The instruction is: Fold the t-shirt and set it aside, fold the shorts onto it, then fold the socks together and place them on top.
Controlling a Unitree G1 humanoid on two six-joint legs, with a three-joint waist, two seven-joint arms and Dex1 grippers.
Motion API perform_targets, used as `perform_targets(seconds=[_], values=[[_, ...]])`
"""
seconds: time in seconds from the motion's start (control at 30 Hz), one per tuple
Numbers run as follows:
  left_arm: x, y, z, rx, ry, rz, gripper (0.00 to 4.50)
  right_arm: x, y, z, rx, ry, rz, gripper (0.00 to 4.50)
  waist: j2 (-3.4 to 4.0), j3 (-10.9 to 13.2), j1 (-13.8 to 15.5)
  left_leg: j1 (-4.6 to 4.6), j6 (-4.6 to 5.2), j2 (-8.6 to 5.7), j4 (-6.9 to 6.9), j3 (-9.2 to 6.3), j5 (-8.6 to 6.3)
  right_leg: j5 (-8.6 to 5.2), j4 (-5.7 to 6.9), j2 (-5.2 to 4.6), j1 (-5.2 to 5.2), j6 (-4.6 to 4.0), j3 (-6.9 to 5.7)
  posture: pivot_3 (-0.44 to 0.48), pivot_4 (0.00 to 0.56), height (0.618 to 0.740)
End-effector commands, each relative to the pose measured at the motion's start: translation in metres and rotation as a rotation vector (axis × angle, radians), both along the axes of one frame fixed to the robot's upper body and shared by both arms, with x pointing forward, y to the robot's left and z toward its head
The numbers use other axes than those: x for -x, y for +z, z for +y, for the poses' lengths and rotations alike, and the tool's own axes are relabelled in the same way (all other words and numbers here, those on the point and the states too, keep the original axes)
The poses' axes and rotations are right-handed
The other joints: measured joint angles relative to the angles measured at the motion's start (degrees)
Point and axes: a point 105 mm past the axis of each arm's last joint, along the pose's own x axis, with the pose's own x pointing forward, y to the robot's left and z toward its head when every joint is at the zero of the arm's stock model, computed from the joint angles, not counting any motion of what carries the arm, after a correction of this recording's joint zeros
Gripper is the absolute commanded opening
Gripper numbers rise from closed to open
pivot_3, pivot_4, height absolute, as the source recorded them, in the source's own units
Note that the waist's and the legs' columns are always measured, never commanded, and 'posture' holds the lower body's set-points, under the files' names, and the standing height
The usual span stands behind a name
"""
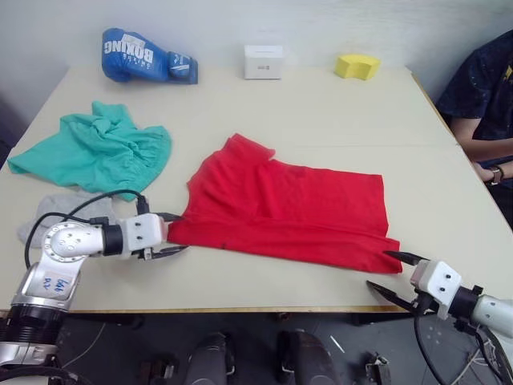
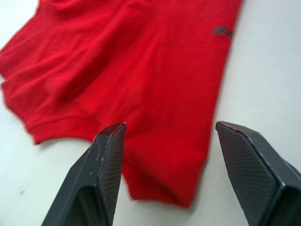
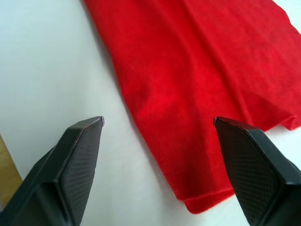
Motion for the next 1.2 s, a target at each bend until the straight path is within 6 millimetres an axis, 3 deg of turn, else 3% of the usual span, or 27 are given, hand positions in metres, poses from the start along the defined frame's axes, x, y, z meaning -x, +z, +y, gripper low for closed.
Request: perform_targets(seconds=[0.03, 0.2, 0.33, 0.53, 0.6, 0.9, 1.2], values=[[-0.002, -0.006, 0.005, -0.055, 0.021, -0.005, 3.05, 0.0, -0.008, -0.003, 0.08, 0.03, 0.026, 3.66, -0.01, -0.2, 0.0, 0.0, 0.02, 0.02, 0.0, -0.02, 0.01, 0.0, 0.0, 0.01, 0.0, 0.0, -0.01, 0.0, 0.15, 0.74], [-0.006, -0.02, 0.018, -0.117, 0.08, 0.054, 3.05, -0.012, -0.014, -0.001, 0.147, 0.058, 0.016, 3.66, -0.34, -0.8, -0.1, 0.3, 0.1, 0.04, -0.05, -0.02, -0.14, 0.0, -0.09, 0.0, 0.29, 0.0, -0.02, 0.0, 0.15, 0.74], [-0.006, -0.033, 0.03, -0.162, 0.116, 0.126, 1.97, -0.019, -0.02, -0.004, 0.161, 0.047, 0.031, 2.53, -0.25, -1.3, -0.1, 0.92, 0.04, 0.13, -0.34, -0.02, -0.27, 0.01, -0.47, 0.02, 0.85, -0.07, -0.02, 0.0, 0.15, 0.74], [-0.005, -0.042, 0.031, -0.181, 0.104, 0.182, 0.13, -0.026, -0.022, -0.002, 0.155, 0.085, 0.043, 0.56, 0.18, -1.7, -0.1, 1.4, 0.01, 0.1, -0.85, 0.01, -0.25, 0.0, -0.79, 0.02, 1.22, -0.12, 0.01, 0.0, 0.15, 0.74], [0.001, -0.041, 0.029, -0.174, 0.081, 0.194, 0.0, -0.028, -0.022, -0.001, 0.15, 0.096, 0.045, 0.02, 0.3, -1.8, -0.2, 1.54, 0.0, 0.09, -0.97, 0.05, -0.25, -0.01, -0.83, 0.02, 1.3, -0.15, 0.07, 0.0, 0.15, 0.74], [0.058, -0.038, 0.031, -0.122, 0.071, 0.29, 0.0, -0.029, -0.019, 0.002, 0.13, 0.132, 0.04, 0.02, 0.36, -1.8, -1.5, 1.6, -0.22, 0.11, -1.2, 0.08, -0.34, -0.31, -0.77, 0.05, 1.22, -0.27, 0.1, 0.0, 0.15, 0.74], [0.114, -0.038, 0.037, -0.081, 0.199, 0.341, 0.0, 0.007, -0.015, 0.008, 0.074, 0.231, 0.151, 0.02, 0.41, -1.7, -0.5, 1.63, -0.39, 0.13, -1.32, 0.01, -0.59, -0.72, -0.78, 0.05, 1.19, -0.39, 0.05, 0.0, 0.15, 0.74]])
